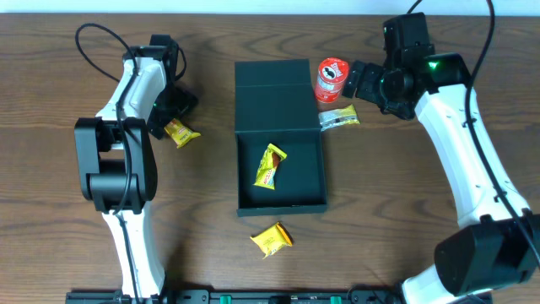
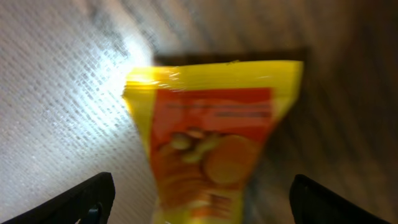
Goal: Pack container
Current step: 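Grasp the second yellow candy packet with the left gripper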
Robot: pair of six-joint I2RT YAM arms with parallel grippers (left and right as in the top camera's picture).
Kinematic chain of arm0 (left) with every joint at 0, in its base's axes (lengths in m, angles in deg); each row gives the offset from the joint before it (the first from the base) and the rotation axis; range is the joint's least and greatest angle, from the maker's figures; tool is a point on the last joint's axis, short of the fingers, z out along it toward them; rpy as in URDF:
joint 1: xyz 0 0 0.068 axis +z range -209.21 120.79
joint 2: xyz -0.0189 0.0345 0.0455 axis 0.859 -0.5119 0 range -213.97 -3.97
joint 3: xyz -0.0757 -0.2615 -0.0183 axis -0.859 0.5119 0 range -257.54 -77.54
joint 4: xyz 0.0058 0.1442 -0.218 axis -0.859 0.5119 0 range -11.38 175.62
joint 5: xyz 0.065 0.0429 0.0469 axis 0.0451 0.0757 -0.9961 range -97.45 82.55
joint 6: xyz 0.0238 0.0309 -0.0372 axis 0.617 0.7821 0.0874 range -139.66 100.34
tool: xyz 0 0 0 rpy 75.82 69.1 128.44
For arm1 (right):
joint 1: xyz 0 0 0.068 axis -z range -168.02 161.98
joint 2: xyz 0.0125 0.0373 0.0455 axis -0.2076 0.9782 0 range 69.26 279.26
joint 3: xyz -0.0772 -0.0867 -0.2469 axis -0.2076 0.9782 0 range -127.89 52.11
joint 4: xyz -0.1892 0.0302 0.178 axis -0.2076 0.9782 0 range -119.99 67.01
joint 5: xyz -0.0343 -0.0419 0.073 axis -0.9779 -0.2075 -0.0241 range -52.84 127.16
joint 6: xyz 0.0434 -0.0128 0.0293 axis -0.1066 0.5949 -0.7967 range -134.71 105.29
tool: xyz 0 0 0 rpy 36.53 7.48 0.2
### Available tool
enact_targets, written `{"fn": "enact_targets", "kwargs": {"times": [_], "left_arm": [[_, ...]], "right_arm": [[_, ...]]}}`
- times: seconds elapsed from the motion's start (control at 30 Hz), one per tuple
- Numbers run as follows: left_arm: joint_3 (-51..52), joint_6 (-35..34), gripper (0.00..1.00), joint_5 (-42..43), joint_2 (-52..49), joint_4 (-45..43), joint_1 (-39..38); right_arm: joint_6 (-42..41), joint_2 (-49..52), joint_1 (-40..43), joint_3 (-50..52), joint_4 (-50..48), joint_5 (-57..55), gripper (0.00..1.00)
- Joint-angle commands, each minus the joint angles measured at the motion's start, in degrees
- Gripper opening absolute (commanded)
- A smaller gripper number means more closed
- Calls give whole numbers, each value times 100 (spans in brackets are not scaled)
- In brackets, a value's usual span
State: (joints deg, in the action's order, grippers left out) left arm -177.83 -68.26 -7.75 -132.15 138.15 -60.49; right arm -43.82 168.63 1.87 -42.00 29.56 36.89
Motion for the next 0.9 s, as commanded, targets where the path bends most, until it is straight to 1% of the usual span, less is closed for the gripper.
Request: {"fn": "enact_targets", "kwargs": {"times": [0.0,0.1,0.2,0.3,0.43,0.47,0.63,0.7,0.8,0.83,0.87], "left_arm": [[103,190,90,-33,-109,-7,98],[133,343,89,-50,-109,-74,173],[243,431,83,-37,-109,-186,199],[337,431,82,11,-109,-267,201],[356,428,72,175,-109,-297,201],[356,426,67,284,-109,-315,201],[356,422,59,568,-109,-369,201],[356,422,53,664,-109,-369,199],[356,424,40,750,-109,-369,199],[356,424,34,752,-109,-369,199],[356,426,30,765,-109,-369,199]], "right_arm": [[-22,39,-85,20,15,-79,99],[-24,39,-85,20,4,-79,99],[-24,39,-85,20,0,-79,99],[-24,39,-85,20,-4,-81,99],[-24,39,-85,20,-57,-79,99],[-24,39,-85,20,-76,-79,99],[-24,39,-85,20,-188,-81,99],[-22,39,-85,20,-195,-81,99],[-22,39,-85,20,-197,-81,99],[-22,39,-85,20,-199,-81,99],[-22,39,-85,20,-201,-81,99]]}}
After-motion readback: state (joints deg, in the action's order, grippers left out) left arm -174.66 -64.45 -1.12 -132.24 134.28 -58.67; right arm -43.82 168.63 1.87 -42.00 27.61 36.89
